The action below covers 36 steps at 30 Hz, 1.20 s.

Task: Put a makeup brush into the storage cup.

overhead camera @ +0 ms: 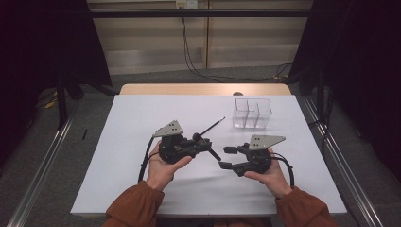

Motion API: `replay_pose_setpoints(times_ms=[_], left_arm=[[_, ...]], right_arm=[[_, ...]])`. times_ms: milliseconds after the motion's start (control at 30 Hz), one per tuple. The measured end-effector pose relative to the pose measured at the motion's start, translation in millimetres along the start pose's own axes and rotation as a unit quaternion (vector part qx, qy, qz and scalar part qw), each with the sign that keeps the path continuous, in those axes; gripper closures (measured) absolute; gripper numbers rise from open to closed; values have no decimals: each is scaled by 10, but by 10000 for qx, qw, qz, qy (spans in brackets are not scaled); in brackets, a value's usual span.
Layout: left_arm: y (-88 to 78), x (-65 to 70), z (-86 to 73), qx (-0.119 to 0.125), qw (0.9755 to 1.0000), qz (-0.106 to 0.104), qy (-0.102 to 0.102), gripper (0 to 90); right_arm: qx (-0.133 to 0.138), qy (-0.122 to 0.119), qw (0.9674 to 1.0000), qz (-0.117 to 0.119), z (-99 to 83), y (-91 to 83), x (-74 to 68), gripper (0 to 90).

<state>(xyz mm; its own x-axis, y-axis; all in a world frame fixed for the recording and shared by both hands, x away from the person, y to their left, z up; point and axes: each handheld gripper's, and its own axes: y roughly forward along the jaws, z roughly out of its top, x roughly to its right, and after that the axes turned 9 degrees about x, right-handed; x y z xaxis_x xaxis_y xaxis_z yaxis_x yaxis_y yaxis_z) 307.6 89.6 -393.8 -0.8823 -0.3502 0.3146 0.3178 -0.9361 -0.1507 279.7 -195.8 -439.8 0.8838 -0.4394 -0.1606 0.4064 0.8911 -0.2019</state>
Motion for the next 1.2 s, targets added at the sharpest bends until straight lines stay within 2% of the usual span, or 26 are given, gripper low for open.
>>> replay_pose_setpoints(times_ms=[267, 333, 433, 600, 867, 933, 1067, 1200], left_arm=[[-63, 0, 82, -144, 9999, 16, 46, 795], [-82, 2, 104, -208, 9997, 56, 77, 795], [-106, 7, 132, -262, 9996, 47, 103, 795], [-123, 11, 180, -389, 9991, -7, 194, 795], [-101, 5, 261, -686, 9972, -22, 280, 795], [-96, -6, 277, -815, 9962, -17, 295, 795], [-96, -35, 302, -1058, 9929, 244, 485, 794], [-94, -73, 323, -1251, 9907, 250, 469, 795]], right_arm=[[36, 63, 10000, 2, 13, 0, -3, 201], [64, 86, 9999, -85, 15, 4, -3, 144], [128, 141, 9997, -132, 27, -15, 16, 127], [162, 176, 9994, -241, 31, -38, 37, 38], [95, 129, 9998, -105, 29, -31, 19, 45], [51, 88, 9998, -143, 26, -25, 11, 51], [-22, 42, 10000, -84, 19, -7, 1, 50], [-3, 87, 9999, -61, 22, 10, 3, 54]])
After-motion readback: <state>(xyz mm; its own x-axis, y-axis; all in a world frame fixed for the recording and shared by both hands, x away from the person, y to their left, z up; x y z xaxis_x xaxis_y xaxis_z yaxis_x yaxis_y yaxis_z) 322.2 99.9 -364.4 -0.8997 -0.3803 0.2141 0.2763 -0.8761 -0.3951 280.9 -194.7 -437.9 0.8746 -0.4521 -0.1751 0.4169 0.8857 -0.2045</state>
